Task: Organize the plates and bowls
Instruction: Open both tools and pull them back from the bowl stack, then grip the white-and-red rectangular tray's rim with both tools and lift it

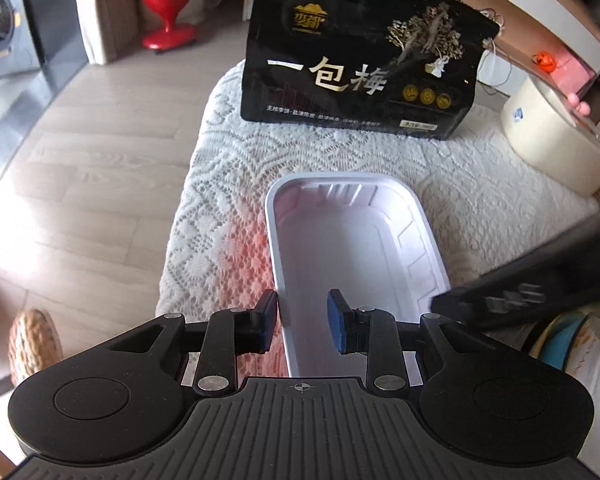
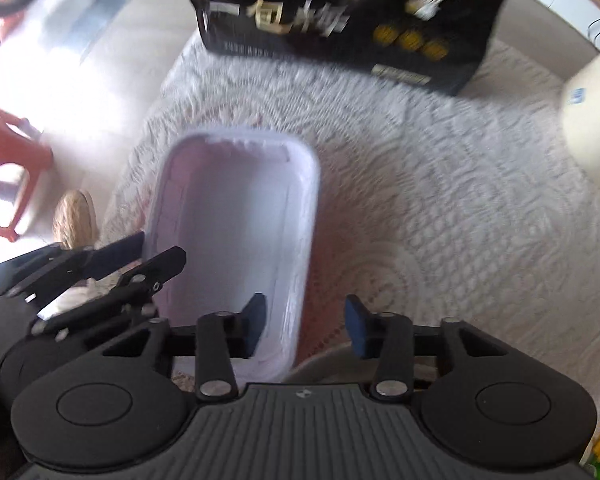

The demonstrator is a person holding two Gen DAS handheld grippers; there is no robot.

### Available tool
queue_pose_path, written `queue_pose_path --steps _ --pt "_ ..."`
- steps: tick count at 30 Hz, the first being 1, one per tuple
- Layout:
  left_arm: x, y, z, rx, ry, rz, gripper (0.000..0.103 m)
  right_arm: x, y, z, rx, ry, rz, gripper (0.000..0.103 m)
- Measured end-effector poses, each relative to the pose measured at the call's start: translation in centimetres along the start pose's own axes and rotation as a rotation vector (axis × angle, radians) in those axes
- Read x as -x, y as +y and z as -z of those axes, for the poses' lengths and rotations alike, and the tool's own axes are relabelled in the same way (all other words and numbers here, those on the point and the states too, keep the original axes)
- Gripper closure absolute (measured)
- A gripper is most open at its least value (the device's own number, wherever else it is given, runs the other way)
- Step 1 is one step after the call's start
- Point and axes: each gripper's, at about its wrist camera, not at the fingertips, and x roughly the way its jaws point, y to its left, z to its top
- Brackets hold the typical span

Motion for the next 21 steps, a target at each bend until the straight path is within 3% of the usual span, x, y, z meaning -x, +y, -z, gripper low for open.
queue_pose_path --steps 6,11,14,21 --pt "-0.8 0.1 0.0 0.003 0.027 0.011 0.075 -2.8 0.9 -1.7 0.036 0.072 0.069 0.064" --pt "-0.9 -0.2 0.2 -0.011 0.035 0.007 0.076 -3.7 1.5 -1.8 0.071 0.112 0.068 0.075" --pt "-1.0 -0.1 0.2 -0.005 0.039 0.009 0.078 -3.8 2.0 -1.5 0.096 0.11 0.065 0.082" --pt "-0.3 0.1 0.0 0.015 0.0 0.035 0.077 -2.6 1.9 -0.8 0.083 0.061 0.04 0.082"
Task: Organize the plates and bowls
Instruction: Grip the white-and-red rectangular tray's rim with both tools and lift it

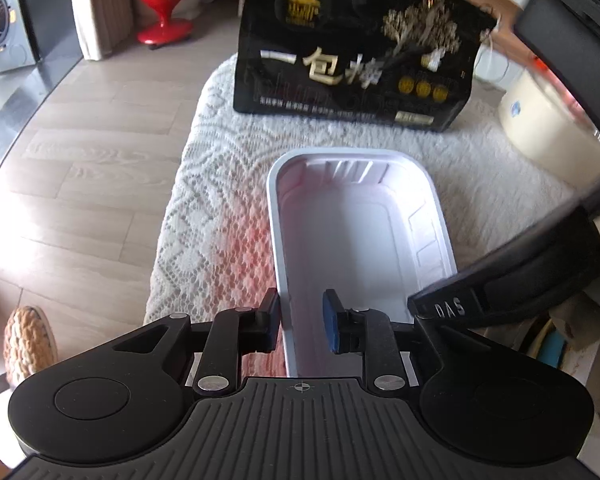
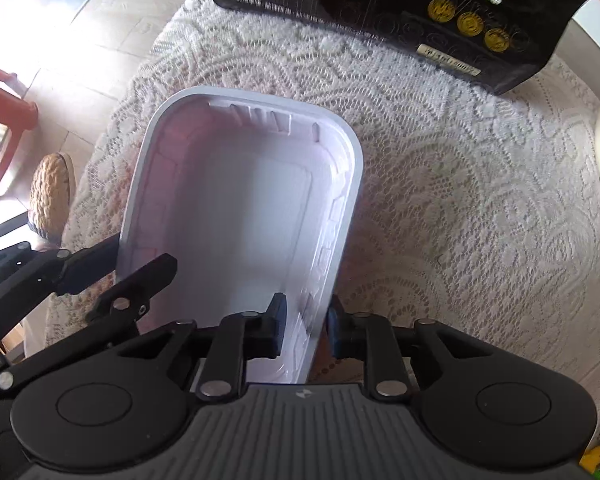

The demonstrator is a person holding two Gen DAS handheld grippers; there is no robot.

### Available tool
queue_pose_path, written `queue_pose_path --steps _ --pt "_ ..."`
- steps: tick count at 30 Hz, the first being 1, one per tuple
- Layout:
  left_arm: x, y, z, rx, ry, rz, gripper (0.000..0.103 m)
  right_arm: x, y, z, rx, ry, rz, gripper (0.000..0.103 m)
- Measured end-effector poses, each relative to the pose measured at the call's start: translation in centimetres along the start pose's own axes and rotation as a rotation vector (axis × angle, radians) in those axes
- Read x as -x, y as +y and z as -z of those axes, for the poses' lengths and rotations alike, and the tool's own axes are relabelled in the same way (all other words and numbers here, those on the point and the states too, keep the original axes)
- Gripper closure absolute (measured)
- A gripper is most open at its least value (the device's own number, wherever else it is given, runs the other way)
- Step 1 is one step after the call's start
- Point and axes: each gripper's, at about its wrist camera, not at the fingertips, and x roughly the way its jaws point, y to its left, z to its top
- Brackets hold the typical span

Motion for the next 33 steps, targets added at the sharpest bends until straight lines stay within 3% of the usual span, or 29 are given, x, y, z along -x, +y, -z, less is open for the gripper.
queue_pose_path --steps 6,12,21,27,33 --pt "2.5 0.1 -0.3 0.021 -0.055 0.084 0.076 4.3 0.1 2.1 0.001 -0.087 0.023 0.082" --pt "8.3 -1.8 -0.5 -0.04 -0.169 0.13 0.072 11.5 0.4 5.3 0.036 -0.284 0.059 0.079" --pt "18.3 -5.6 1.2 -0.102 -0.356 0.158 0.071 19.0 -1.7 12.7 -0.009 -0.461 -0.059 0.079" --pt "20.6 -9.0 3.6 -0.126 -0.336 0.275 0.069 22.2 -4.1 19.2 -0.05 -0.568 -0.078 0.079" --pt "20.6 -12.3 6.2 -0.219 -0.256 0.363 0.069 23.4 -7.2 24.9 -0.128 -0.573 -0.049 0.079"
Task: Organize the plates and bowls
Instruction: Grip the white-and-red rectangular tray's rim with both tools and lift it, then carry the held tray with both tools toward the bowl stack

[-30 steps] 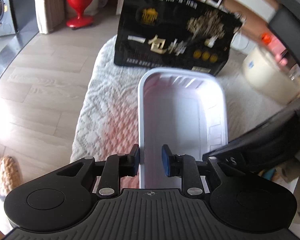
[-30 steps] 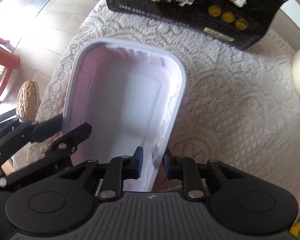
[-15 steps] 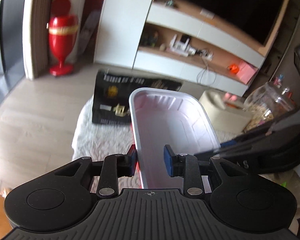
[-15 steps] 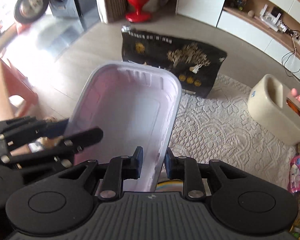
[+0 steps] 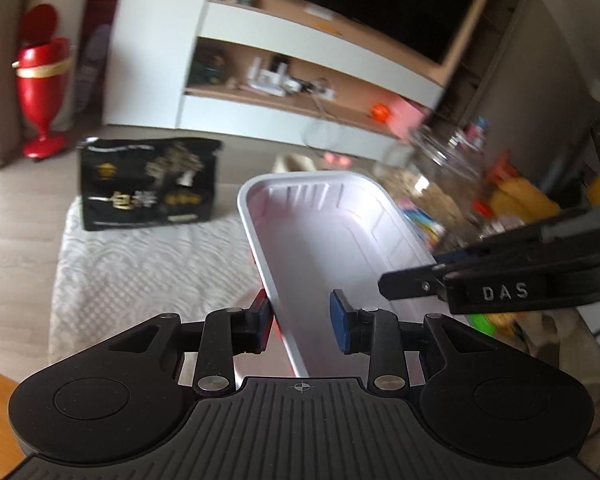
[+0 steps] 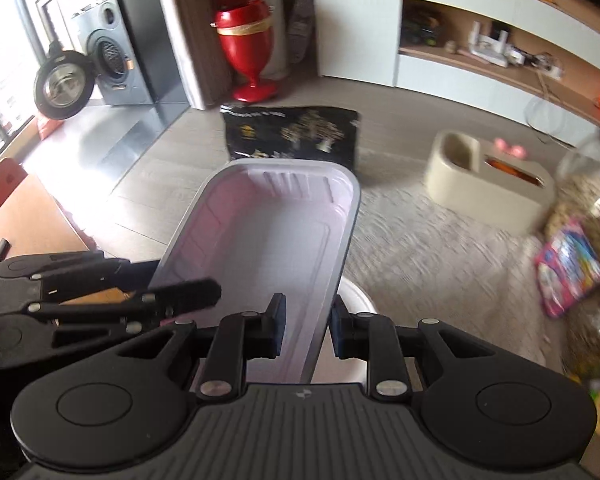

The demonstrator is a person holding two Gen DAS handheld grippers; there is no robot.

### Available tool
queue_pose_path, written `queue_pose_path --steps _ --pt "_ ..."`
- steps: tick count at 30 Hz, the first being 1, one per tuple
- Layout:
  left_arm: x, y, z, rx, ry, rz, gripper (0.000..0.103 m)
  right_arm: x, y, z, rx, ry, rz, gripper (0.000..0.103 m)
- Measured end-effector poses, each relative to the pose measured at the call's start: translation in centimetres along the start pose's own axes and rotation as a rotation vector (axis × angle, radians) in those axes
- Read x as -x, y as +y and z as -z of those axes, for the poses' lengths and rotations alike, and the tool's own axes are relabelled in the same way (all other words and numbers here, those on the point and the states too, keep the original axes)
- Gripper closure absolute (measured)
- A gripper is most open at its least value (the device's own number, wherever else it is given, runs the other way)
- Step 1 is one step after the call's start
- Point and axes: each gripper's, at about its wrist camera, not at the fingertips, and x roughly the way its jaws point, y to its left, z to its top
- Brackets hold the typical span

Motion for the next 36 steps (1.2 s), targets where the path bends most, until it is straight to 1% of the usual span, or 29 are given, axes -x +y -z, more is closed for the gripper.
queue_pose_path --steps 3,5,7,9,10,11,12,14,16,18,21,22,24,25,27,29,30,33,35,36 --pt "-0.5 -0.8 0.8 -0.042 -0.012 -0.019 0.069 0.0 -0.7 1.2 -0.015 0.006 0.023 0.079" --pt "-2.1 -0.5 1.1 -0.058 0.004 -0.039 0.069 -1.1 -1.0 1.5 -0.035 0.022 0.025 0.076" --pt "-4.3 0.5 1.5 -0.062 0.047 -0.04 0.069 -2.7 -1.0 1.9 -0.04 0.039 0.03 0.072" --pt "-6.7 2.0 2.0 -0.014 0.129 -0.025 0.073 -5.4 -1.4 2.2 -0.058 0.07 0.041 0.071" --pt "-7.8 2.8 2.2 0.015 0.172 -0.02 0.074 -6.7 -1.6 2.4 -0.079 0.094 0.046 0.071" --pt "-8.5 3.3 2.5 0.024 0.198 -0.018 0.074 -7.9 -2.1 2.7 -0.101 0.118 0.044 0.071" --pt "-8.7 3.6 2.5 0.019 0.203 -0.024 0.075 -9.2 -2.6 3.0 -0.128 0.146 0.035 0.071" --pt "-8.8 3.8 2.4 -0.002 0.185 -0.051 0.075 -10.6 -2.9 3.4 -0.148 0.158 0.018 0.071" --pt "-8.4 4.0 2.3 -0.011 0.151 -0.083 0.075 -11.0 -2.9 3.8 -0.147 0.117 0.008 0.071" --pt "-8.3 4.3 2.1 -0.007 0.134 -0.091 0.075 -10.7 -2.6 4.2 -0.127 0.026 0.013 0.071" --pt "-8.6 4.3 2.0 0.008 0.141 -0.084 0.075 -10.0 -2.0 5.5 -0.107 -0.13 0.056 0.071" --pt "-8.8 4.5 2.1 0.011 0.144 -0.081 0.075 -9.8 -1.9 6.0 -0.111 -0.167 0.073 0.071" --pt "-9.2 4.6 2.2 0.019 0.151 -0.08 0.075 -9.2 -1.9 6.8 -0.13 -0.223 0.06 0.071" --pt "-9.3 4.8 2.3 0.023 0.155 -0.081 0.075 -9.0 -2.0 7.1 -0.142 -0.243 0.044 0.071" --pt "-9.4 5.0 2.6 0.041 0.16 -0.066 0.08 -8.9 -2.2 7.8 -0.188 -0.269 0.017 0.071" --pt "-9.2 5.0 2.6 0.06 0.156 -0.04 0.079 -8.9 -2.6 8.5 -0.239 -0.277 -0.026 0.069" --pt "-9.0 4.8 2.5 0.055 0.143 -0.04 0.078 -9.0 -2.7 8.7 -0.251 -0.274 -0.042 0.068" --pt "-8.1 4.2 2.3 0.018 0.085 -0.034 0.078 -8.7 -2.5 8.9 -0.244 -0.313 -0.018 0.068" --pt "-8.2 4.3 2.3 0.019 0.084 -0.027 0.078 -8.0 -2.4 8.8 -0.241 -0.351 -0.011 0.068" --pt "-8.6 4.5 2.3 0.028 0.092 -0.028 0.079 -8.1 -2.5 8.6 -0.245 -0.355 -0.012 0.068"
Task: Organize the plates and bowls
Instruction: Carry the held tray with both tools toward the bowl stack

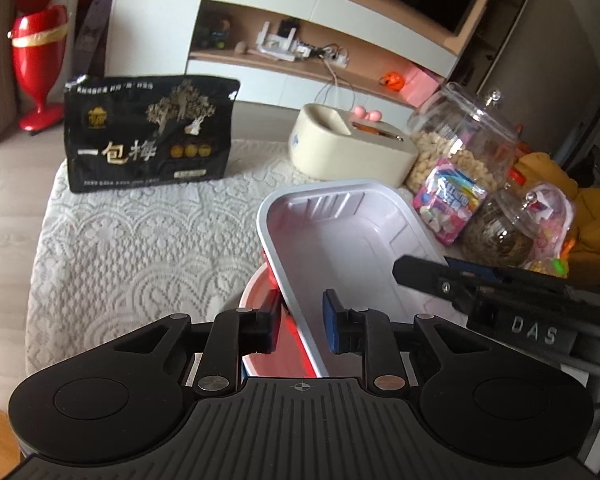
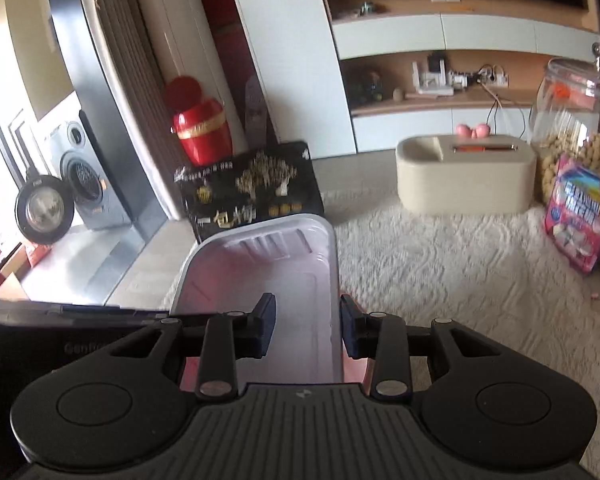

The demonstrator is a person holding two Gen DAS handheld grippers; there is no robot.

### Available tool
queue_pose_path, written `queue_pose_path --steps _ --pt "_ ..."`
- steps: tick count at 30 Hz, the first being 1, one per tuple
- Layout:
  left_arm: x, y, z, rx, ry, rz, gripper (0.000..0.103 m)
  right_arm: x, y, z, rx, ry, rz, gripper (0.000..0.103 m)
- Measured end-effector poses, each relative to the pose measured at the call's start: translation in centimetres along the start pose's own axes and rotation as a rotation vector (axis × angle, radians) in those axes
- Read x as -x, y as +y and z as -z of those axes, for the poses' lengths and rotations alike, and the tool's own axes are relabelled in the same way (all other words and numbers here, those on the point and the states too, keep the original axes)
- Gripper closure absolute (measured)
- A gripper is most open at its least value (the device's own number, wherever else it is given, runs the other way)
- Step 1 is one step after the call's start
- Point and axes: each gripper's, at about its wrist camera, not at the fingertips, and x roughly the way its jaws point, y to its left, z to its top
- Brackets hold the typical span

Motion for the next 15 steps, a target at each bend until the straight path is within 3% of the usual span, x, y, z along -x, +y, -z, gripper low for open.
queue_pose_path --steps 6,9,13,15 --pt "-1.4 1.1 0.1 0.031 0.031 -0.008 0.08 -3.0 -1.0 0.8 -0.043 0.076 0.026 0.068" --pt "-0.1 1.3 -0.4 0.044 0.015 -0.012 0.079 -3.0 -1.0 1.3 -0.041 0.057 0.025 0.068" --pt "0.9 0.9 -0.6 0.042 0.08 -0.073 0.079 -1.3 -1.4 1.3 -0.032 0.011 0.049 0.068" --pt "0.8 0.9 -0.3 0.046 0.098 -0.061 0.079 -0.6 -1.4 1.6 -0.026 0.01 0.05 0.068"
